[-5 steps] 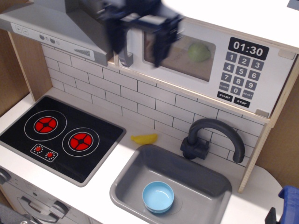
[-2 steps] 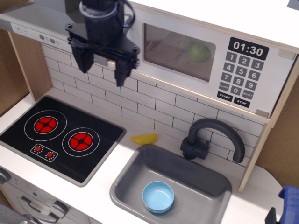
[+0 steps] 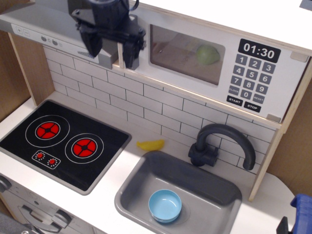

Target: Open microwave

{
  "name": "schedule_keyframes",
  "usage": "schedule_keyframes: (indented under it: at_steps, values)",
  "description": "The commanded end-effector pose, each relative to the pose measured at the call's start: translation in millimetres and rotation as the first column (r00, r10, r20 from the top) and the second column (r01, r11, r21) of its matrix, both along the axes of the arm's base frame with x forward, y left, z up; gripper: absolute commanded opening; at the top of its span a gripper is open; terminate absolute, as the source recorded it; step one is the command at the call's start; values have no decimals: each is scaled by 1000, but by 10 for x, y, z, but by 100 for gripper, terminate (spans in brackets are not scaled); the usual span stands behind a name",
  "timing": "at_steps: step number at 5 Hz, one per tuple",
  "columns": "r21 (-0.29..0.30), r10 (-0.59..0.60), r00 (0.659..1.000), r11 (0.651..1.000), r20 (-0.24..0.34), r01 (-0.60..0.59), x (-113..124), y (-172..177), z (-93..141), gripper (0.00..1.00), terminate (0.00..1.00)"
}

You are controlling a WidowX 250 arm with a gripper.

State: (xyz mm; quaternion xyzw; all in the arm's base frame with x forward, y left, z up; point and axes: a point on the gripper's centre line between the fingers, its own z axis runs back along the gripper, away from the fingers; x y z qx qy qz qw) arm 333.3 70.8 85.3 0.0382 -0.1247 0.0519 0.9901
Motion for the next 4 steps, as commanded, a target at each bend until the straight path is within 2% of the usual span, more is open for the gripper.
schedule_keyframes:
  at_steps: [1, 2, 3, 4]
  values:
    - [-49, -40, 998, 998, 47, 42, 234, -15, 175, 100, 0]
    - [-40, -55, 996, 998, 67, 58, 254, -10, 161, 100, 0]
    - [-40, -82, 993, 996, 86, 86, 258, -9, 159, 0, 0]
    - [-31, -83, 992, 996, 94, 86, 305, -3, 135, 0, 0]
